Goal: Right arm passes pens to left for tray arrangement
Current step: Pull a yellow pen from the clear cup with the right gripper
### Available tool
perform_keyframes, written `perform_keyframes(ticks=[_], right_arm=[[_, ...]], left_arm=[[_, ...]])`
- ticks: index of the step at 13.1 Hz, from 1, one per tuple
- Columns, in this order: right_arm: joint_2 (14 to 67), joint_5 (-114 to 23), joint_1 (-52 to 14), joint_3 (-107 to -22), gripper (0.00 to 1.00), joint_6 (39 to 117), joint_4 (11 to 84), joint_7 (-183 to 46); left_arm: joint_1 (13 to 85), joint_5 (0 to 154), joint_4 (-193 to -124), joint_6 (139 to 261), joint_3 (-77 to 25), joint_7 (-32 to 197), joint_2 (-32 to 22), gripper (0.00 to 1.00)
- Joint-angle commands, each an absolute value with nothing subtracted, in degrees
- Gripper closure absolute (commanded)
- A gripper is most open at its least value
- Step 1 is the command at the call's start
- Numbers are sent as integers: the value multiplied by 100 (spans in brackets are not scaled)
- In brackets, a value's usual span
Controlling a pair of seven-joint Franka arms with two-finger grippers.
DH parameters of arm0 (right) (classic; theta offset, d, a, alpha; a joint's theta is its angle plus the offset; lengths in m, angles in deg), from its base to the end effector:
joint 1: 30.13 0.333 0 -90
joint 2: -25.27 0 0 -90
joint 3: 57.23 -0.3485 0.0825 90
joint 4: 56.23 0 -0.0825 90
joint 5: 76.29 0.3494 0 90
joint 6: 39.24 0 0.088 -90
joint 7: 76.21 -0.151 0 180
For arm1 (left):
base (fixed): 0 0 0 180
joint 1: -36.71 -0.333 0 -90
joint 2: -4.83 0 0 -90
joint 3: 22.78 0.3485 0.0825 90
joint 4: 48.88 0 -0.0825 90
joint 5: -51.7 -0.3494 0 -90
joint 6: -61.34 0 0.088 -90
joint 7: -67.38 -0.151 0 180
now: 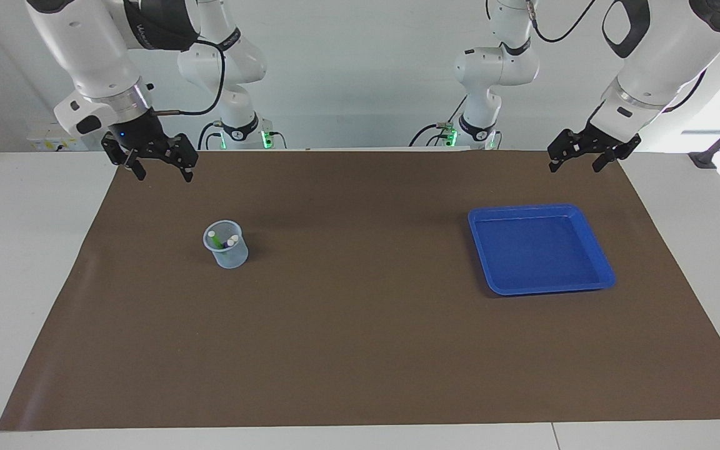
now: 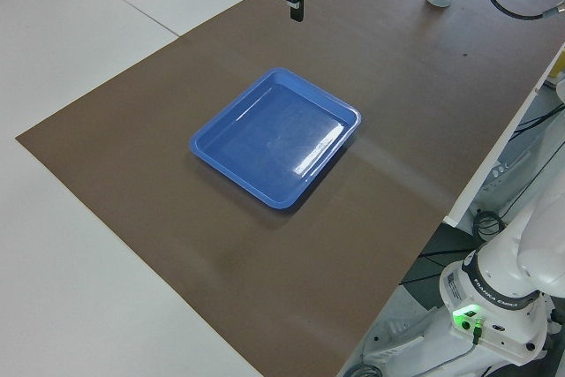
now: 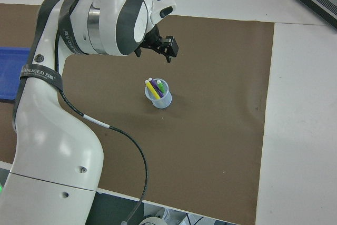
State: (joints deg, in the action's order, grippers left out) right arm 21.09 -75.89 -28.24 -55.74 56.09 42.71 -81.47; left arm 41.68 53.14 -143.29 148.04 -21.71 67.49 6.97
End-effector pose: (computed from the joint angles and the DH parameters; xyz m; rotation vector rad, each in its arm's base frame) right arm 0.5014 0.0040 0.5897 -3.1294 0.1337 -0.0148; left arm 0.4934 -0.0374 0.5942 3.1137 -0.1034 -0.1529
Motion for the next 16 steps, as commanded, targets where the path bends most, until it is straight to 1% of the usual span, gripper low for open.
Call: perform_keyframes(ticks=[1, 5, 7, 8, 9, 10, 13, 16], right_arm=[[2061, -7629, -2872, -5644, 0, 5665, 4343, -8254], [2052, -7612, -2872, -5644, 0, 5612, 4343, -8245], [2044, -7612, -2872, -5618, 0, 5420, 4343, -8254], [2044, -7647, -2872, -5652, 0, 5488, 4343, -8306], [2078, -7682, -2864, -5705, 5, 5550, 4343, -8559], [2131, -7761, -2855, -5914, 7, 5594, 4317, -9084], [2630, -8322, -2837, -6293, 5, 5594, 4055, -9904], [3482, -8797, -2820, -6662, 4, 5533, 3370, -10782]], left_arm=[[4146, 5214, -14407, 14897, -2182, 6808, 747, 0], [4146, 5222, -14407, 14914, -2190, 6826, 747, 0], [4146, 5214, -14407, 14914, -2190, 6826, 747, 0], [4146, 5222, -14407, 14914, -2190, 6826, 747, 0], [4154, 5222, -14415, 14923, -2190, 6826, 747, 0], [4154, 5222, -14416, 14923, -2190, 6826, 747, 0], [4146, 5222, -14416, 14923, -2190, 6826, 756, 0], [4154, 5222, -14424, 14923, -2182, 6826, 765, 0]])
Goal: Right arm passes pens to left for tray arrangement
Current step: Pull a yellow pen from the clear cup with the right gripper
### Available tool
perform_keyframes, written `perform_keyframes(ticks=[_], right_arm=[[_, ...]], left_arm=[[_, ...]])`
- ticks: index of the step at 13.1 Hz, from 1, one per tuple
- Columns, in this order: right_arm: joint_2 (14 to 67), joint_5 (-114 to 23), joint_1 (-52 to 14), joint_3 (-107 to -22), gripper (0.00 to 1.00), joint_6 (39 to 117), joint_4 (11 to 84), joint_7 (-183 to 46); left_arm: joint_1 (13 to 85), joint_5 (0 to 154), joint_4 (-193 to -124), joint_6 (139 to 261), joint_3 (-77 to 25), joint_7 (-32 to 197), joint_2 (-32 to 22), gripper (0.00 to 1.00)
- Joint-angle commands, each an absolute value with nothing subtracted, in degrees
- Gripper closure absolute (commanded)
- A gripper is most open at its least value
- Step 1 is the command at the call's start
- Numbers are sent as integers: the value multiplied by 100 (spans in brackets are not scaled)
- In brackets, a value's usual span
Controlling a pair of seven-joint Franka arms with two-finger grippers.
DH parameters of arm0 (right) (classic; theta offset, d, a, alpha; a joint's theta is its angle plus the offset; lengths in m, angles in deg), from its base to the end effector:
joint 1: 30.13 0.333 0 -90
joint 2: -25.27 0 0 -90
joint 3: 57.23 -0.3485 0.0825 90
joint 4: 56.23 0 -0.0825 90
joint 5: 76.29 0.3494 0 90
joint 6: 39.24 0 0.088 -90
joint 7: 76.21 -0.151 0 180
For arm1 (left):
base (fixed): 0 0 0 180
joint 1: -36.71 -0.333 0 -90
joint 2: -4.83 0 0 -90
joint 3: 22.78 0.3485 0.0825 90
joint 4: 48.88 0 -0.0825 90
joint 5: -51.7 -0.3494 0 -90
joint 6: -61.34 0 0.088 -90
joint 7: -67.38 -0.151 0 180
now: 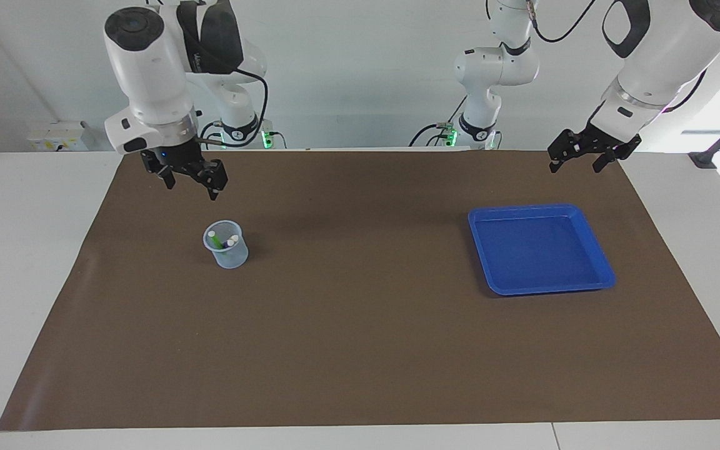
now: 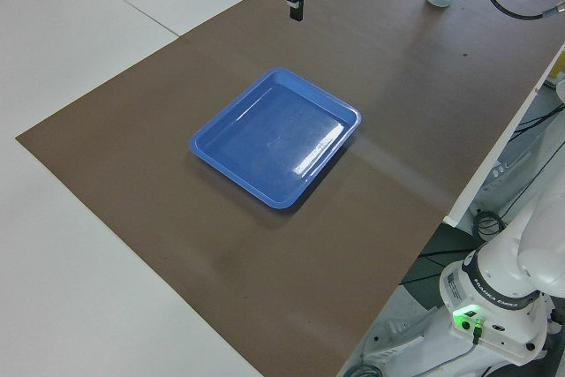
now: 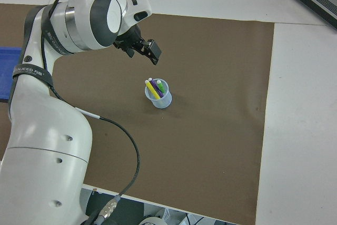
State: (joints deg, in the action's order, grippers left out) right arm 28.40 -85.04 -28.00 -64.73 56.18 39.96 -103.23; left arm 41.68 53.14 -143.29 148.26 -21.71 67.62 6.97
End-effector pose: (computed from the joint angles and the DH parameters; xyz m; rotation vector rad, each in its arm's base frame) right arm 0.5336 0.0670 0.5464 2.9532 -0.4220 -0.0278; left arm 0.4940 -0.0374 0.5944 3.1141 -0.0998 -0.1469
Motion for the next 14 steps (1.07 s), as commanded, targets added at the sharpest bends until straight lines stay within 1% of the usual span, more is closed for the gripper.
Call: perform_keyframes(ticks=[1, 3, 5, 8, 10, 14], right_arm=[[3746, -9025, -2811, -6811, 4, 5516, 3202, -11133], [4177, -9447, -2811, -7189, 4, 5489, 2973, -11810], [4555, -9501, -2802, -7278, 4, 5332, 2780, -12137], [5354, -10106, -2785, -7909, 4, 4657, 2113, -13005], [5454, -10222, -2767, -7982, 4, 4575, 2172, -13455], [5287, -10310, -2758, -7973, 4, 4575, 2874, -13650]], left_arm=[[4163, 5222, -14442, 14932, -2182, 6826, 782, 0], [4154, 5222, -14713, 15106, -2182, 6834, 931, 0], [4146, 5222, -15274, 15492, -2190, 6834, 1159, 0], [4189, 5231, -15768, 16029, -2225, 6834, 1161, 0], [4216, 5231, -16049, 16390, -2234, 6834, 1169, 0], [4242, 5231, -16147, 16417, -2234, 6817, 1151, 0]])
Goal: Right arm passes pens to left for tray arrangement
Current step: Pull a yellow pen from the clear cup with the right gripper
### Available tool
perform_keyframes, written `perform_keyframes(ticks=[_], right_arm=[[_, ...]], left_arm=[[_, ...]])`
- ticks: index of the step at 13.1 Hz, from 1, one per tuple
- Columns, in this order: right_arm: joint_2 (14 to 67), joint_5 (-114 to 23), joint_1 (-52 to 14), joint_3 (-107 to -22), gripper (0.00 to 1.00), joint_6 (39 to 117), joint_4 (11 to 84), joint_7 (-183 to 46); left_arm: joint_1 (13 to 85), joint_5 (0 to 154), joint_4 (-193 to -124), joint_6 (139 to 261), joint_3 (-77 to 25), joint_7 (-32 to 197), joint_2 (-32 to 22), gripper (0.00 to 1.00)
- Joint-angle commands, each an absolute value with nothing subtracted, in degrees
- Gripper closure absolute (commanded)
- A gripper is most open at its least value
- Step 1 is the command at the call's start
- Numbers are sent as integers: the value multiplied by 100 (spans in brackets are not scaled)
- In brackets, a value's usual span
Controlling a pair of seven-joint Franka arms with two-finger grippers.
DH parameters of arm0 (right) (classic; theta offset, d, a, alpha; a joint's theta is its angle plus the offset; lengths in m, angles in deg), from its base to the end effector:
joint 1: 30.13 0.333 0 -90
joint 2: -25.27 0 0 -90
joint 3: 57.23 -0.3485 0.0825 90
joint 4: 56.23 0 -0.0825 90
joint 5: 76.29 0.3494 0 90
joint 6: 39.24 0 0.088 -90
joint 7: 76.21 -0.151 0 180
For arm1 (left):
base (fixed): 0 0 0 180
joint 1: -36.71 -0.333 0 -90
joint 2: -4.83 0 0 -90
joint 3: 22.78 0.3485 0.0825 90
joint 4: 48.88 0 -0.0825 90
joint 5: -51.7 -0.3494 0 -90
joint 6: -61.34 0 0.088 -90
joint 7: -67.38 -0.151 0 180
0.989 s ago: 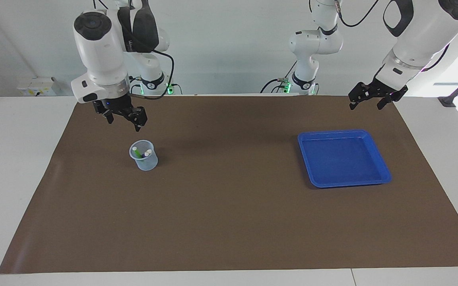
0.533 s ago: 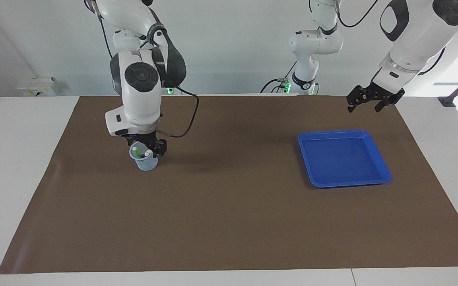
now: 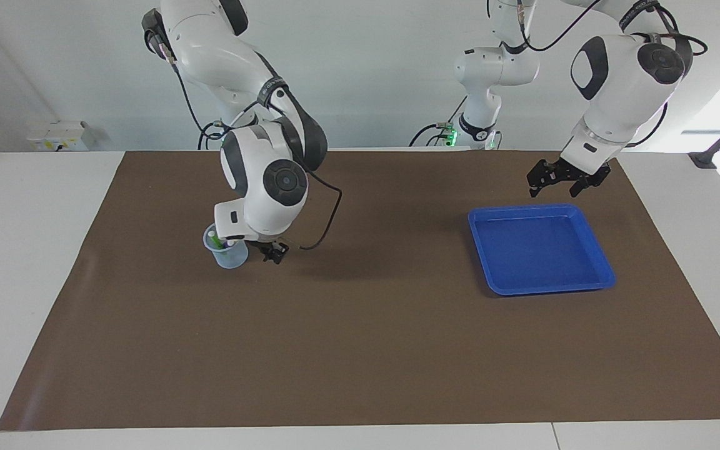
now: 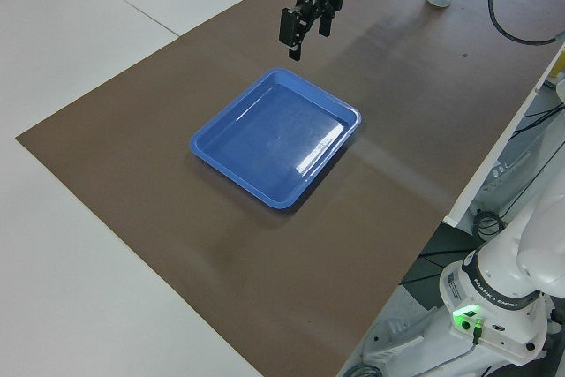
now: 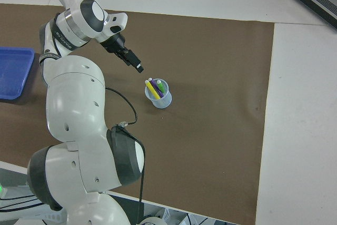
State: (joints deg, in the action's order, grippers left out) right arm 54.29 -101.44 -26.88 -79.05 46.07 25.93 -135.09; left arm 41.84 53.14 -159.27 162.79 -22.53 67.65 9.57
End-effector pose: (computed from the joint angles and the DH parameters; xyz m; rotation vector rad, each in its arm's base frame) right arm 0.5970 0.1620 0.3938 2.5781 -0.7120 -0.1872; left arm 0.4868 -0.0448 0.5153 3.1158 -0.1163 -0.1160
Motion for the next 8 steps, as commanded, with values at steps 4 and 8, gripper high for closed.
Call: perform_keyframes(ticks=[4, 8], right_arm=[[5129, -10459, -2776, -7955, 8, 4549, 3235, -13870], [5006, -10530, -2785, -7947, 13, 4531, 3525, -13940]], left_arm=[[4242, 5231, -16147, 16347, -2226, 6764, 1160, 0], [4242, 5231, -16156, 16347, -2226, 6808, 1169, 0]])
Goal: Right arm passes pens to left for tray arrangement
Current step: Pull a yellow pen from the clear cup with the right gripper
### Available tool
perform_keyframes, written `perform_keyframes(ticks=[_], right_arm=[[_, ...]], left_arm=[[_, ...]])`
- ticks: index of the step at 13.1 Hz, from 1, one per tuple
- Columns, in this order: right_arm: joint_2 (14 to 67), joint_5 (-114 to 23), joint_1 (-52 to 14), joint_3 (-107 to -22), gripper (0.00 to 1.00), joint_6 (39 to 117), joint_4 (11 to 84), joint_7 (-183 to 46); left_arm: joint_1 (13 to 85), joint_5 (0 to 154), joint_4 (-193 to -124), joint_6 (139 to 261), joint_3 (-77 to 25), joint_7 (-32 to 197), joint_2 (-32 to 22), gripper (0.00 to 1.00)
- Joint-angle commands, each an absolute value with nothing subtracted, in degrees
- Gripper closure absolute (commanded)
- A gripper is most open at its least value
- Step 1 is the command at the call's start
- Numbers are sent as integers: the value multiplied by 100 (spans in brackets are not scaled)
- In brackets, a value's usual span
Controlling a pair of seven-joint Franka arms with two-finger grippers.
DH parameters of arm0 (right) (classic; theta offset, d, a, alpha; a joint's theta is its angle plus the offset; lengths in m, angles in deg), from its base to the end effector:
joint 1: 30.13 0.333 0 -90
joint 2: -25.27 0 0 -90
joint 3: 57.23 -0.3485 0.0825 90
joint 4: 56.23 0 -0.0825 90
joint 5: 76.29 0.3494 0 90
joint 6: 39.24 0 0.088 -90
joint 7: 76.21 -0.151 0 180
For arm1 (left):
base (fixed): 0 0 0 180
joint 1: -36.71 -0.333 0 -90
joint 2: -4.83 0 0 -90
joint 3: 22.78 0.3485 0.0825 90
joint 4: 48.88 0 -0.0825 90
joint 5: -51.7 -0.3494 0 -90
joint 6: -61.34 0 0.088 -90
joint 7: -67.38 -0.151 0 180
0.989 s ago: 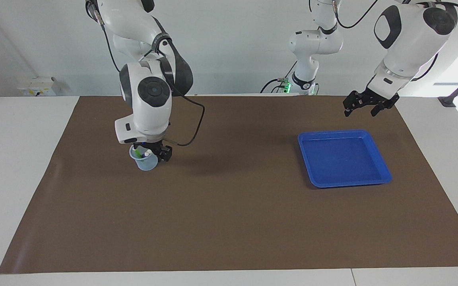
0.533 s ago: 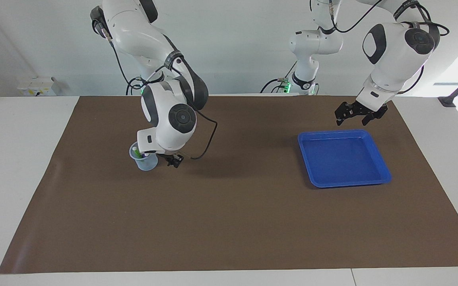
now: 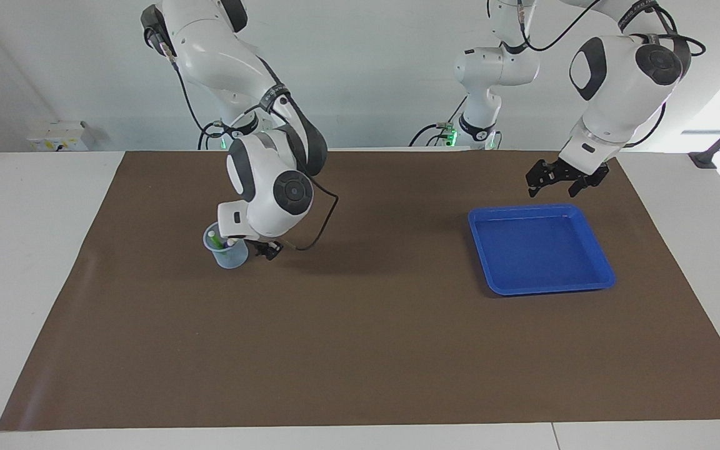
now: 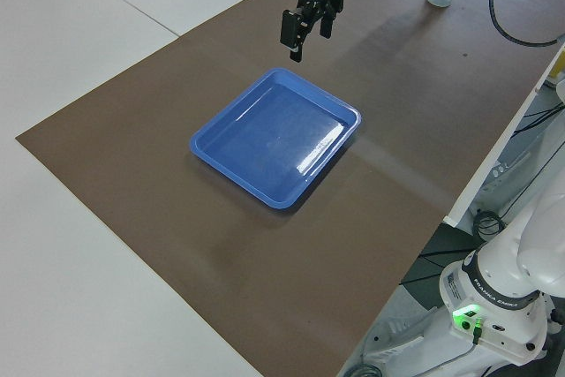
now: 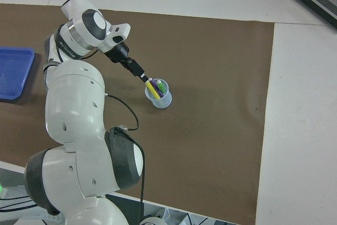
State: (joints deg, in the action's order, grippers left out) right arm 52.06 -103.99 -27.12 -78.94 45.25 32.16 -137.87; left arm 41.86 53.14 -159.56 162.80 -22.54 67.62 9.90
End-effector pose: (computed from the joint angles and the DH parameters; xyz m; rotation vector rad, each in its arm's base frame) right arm 0.5736 0.1491 0.3785 2.4722 -0.7131 -0.1941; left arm 0.4849 -0.0449 0.5159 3.1157 -0.1179 -0.1146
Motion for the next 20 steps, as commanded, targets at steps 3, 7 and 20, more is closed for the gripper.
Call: perform_keyframes(ticks=[3, 7, 20], right_arm=[[4979, -10530, -2785, -7929, 25, 4531, 3552, -13967], [4970, -10530, -2793, -7911, 49, 4540, 3596, -14080], [4909, -10521, -2837, -7894, 100, 4540, 3596, -14125]], left_arm=[[4251, 5231, -16261, 16373, -2234, 6817, 1178, 0], [4251, 5231, -16314, 16426, -2234, 6817, 1143, 0], [4321, 5231, -16472, 16699, -2261, 6834, 1055, 0]])
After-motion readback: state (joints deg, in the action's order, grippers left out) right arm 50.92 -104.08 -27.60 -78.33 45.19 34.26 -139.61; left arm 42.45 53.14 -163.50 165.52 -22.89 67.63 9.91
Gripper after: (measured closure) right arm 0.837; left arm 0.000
